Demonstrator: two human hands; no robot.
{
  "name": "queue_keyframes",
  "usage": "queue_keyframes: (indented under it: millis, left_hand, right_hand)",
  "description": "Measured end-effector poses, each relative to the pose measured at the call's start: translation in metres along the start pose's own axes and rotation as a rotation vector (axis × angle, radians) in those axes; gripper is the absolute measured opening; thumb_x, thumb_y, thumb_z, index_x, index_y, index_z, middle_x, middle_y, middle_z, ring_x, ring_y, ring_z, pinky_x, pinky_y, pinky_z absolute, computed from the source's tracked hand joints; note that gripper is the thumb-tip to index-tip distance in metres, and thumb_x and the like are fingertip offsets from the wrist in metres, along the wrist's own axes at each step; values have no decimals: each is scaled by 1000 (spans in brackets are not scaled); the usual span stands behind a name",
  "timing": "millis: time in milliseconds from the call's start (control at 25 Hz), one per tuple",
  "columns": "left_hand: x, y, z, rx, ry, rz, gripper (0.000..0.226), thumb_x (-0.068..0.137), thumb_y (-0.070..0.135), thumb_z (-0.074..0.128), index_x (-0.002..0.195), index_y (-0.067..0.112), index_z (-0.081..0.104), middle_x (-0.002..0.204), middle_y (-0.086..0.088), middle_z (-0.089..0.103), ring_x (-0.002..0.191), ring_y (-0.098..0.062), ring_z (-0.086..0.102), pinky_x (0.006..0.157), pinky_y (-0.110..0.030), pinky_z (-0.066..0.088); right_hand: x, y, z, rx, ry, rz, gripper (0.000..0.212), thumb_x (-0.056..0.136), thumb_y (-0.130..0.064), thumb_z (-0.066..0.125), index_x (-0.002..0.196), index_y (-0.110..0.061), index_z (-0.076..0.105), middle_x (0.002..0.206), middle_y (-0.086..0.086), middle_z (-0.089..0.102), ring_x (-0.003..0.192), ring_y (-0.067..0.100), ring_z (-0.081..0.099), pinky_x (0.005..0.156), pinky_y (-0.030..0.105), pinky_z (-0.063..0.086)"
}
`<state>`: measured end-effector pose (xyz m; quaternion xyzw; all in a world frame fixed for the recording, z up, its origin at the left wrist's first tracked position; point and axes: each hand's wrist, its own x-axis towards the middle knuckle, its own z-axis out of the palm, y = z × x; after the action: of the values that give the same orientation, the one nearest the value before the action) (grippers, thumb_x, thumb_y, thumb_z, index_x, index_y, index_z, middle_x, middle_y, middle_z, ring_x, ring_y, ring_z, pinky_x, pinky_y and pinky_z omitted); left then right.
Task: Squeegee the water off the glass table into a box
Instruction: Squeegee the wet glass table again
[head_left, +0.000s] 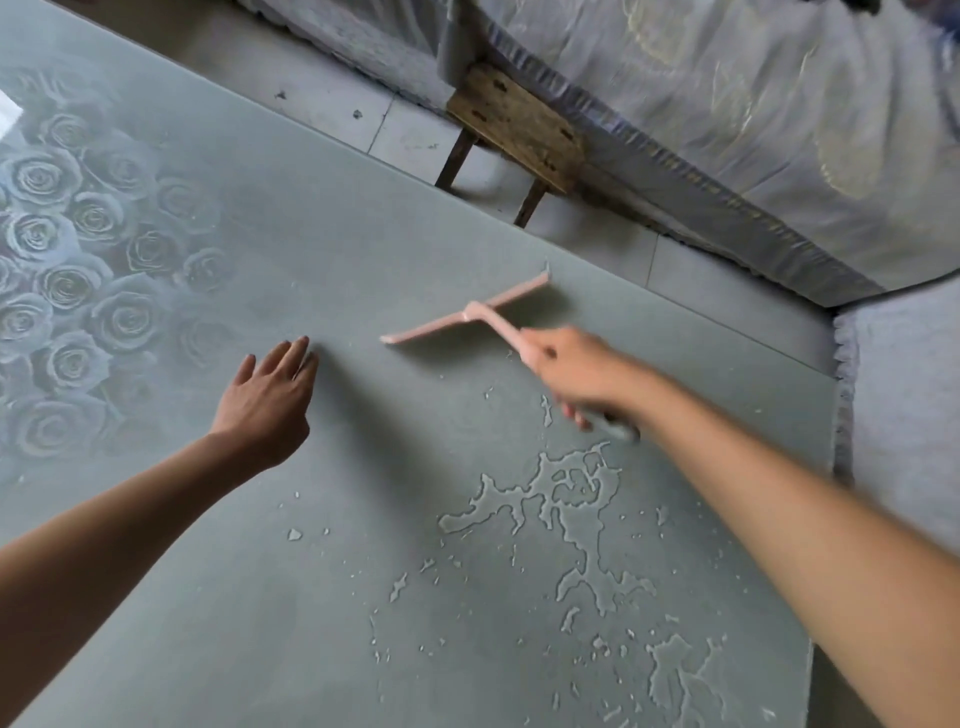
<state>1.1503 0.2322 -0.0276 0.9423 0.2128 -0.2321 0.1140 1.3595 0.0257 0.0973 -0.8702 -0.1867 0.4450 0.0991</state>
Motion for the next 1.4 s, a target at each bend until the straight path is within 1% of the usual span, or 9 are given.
queue_keyframes:
  millis: [200, 440, 560, 680, 800, 1000, 1120, 1280, 1400]
  left_hand:
    - [1, 27, -1, 51, -62, 55, 69, 89, 8, 38, 153, 10, 12, 161, -5, -1, 148, -21, 2, 119, -42, 9]
    - [3, 58, 12, 126, -87, 93, 70, 88, 10, 41, 153, 12, 13, 161, -7, -2, 148, -22, 2, 119, -41, 10]
    - [4, 64, 15, 185, -154, 71, 72, 90, 13, 43, 152, 10, 8, 160, -10, -7, 148, -25, -3, 118, -46, 11]
    - [1, 66, 12, 299, -216, 70, 72, 92, 16, 39, 152, 8, -1, 159, -14, -14, 148, -28, -7, 116, -52, 9]
    - [3, 74, 2, 356, -255, 69, 68, 95, 19, 34, 151, 5, 0, 158, -17, -12, 148, -31, -4, 116, -53, 10]
    - [9, 92, -1, 410, -296, 19, 63, 97, 19, 31, 149, -4, 5, 157, -25, -5, 146, -39, 4, 118, -50, 10]
    - [11, 97, 2, 382, -303, -22, 64, 97, 16, 33, 147, -11, 5, 154, -31, -4, 144, -44, 5, 118, -48, 12]
    - [10, 100, 3, 329, -305, -27, 63, 96, 12, 30, 145, -14, 2, 153, -33, -4, 143, -46, 4, 118, -47, 14]
    - [5, 98, -2, 269, -308, -50, 66, 94, 14, 34, 148, -8, 4, 156, -25, -7, 145, -39, -2, 118, -48, 12]
  right_hand:
    - [-81, 42, 2, 32, -152, 211, 32, 99, -25, 34, 127, -28, 50, 69, 1, 56, 42, 9, 50, 41, 25, 44]
    - [26, 10, -71, 208, 127, 190, 30, 99, -37, 39, 125, -31, 53, 66, 8, 45, 43, 16, 41, 38, 18, 35]
    - [19, 32, -46, 135, 103, 185, 36, 100, -20, 34, 129, -34, 50, 57, 8, 47, 33, 14, 41, 32, 16, 33]
    - [-54, 70, 2, 8, -48, 220, 39, 99, -15, 34, 135, -25, 43, 66, 6, 58, 36, 11, 49, 33, 20, 39]
    - [-117, 79, 11, 31, -214, 299, 41, 99, -23, 35, 137, -37, 41, 76, 1, 60, 42, 7, 51, 37, 20, 41]
    - [-44, 81, -56, 201, 62, 280, 39, 101, -20, 31, 132, -39, 47, 66, 8, 51, 42, 13, 46, 37, 21, 38]
    - [-42, 94, -12, 252, 129, 357, 47, 98, -13, 29, 139, -34, 39, 77, 10, 57, 48, 19, 53, 41, 26, 44]
    - [-120, 99, 83, 276, 62, 354, 58, 99, -19, 33, 143, -51, 14, 88, 3, 62, 52, 16, 63, 37, 23, 47]
    - [-142, 99, 77, 385, -16, 394, 44, 98, -22, 34, 135, -44, 37, 77, 0, 62, 38, 6, 56, 35, 21, 44]
